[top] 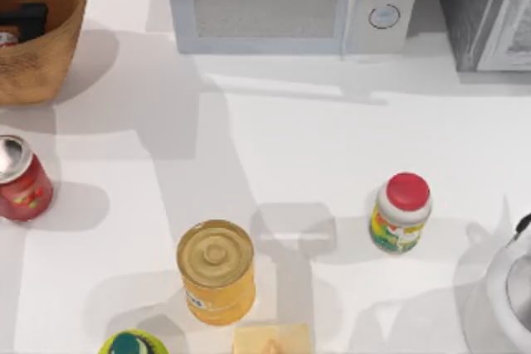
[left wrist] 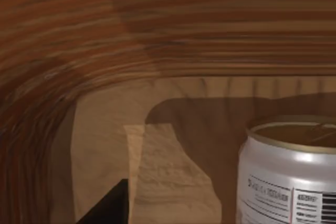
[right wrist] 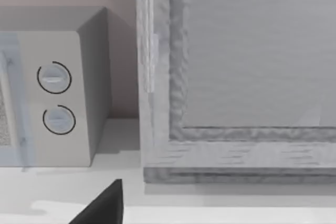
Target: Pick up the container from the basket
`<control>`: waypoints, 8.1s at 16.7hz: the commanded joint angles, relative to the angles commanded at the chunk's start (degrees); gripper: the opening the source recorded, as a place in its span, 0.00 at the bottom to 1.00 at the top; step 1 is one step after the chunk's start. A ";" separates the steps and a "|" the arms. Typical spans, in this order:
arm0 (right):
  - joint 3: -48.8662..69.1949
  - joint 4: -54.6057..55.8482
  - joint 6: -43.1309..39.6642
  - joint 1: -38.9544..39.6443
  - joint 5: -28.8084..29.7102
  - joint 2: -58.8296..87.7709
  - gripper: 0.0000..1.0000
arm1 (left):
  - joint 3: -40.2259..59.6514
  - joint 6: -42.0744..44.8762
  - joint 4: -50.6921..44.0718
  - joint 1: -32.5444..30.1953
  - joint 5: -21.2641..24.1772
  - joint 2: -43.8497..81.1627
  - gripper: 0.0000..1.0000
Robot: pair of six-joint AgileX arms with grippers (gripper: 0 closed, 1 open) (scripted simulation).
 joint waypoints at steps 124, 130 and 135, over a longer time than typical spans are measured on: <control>0.00 0.00 0.00 0.00 0.00 0.00 1.00 | -80.40 -7.46 148.48 -25.86 69.60 -8.98 0.23; 0.00 0.00 0.00 0.00 0.00 0.00 1.00 | -80.40 -7.46 148.48 -25.86 69.60 -8.98 0.68; 0.00 0.00 0.00 0.00 0.00 0.00 1.00 | -80.40 -7.46 148.48 -25.86 69.60 -8.98 1.00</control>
